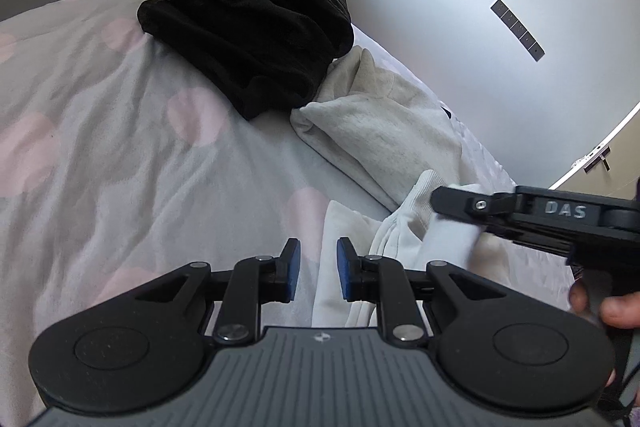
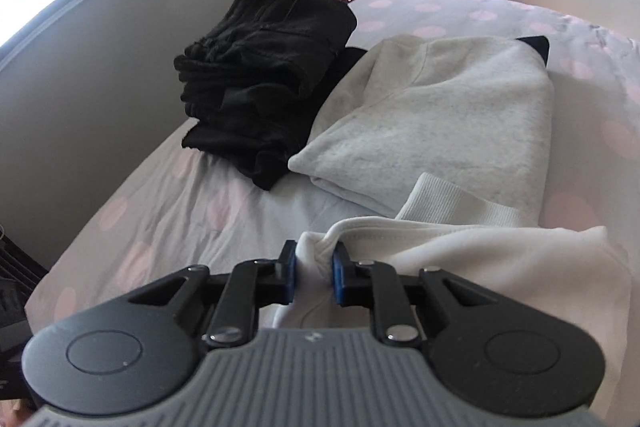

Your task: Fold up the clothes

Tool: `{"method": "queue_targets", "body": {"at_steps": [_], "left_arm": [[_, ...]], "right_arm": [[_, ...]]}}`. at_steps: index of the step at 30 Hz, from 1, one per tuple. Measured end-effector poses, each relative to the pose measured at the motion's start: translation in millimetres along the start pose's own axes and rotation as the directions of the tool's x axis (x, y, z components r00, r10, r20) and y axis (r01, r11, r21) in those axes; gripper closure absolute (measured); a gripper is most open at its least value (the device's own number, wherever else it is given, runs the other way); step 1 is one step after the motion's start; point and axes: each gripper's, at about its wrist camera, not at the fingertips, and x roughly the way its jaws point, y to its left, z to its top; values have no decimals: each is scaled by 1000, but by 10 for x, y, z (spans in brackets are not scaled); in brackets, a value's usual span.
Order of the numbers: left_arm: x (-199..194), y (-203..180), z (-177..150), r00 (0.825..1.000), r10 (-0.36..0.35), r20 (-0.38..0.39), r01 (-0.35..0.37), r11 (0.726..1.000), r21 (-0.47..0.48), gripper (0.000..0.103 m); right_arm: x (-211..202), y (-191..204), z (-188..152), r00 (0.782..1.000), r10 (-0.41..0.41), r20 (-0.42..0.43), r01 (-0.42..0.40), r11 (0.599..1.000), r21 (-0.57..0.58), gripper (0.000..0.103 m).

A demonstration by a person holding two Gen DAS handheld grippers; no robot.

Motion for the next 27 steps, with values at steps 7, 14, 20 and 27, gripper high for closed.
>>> {"method": "queue_targets", "body": {"at_steps": [7,14,20,27], "left_arm": [[53,94,33,1000,-2,-10,2,1000,-18,81],[101,80,12,999,4,-32,-4,1000,7,81],[80,22,41,998,-65,-26,65,998,-5,48],[205,-106,-36,993,-87,-75,89,996,22,31]], "right_arm": [[467,125,-51,997,-19,-79,16,999,-30,83],[665,40,-127,992,-29,-123,29,1000,-3,71],[165,10,-114,999,-32,-28,32,999,-6,55],[-609,-520,-369,992,-110,67,105,991,78,50]]}}
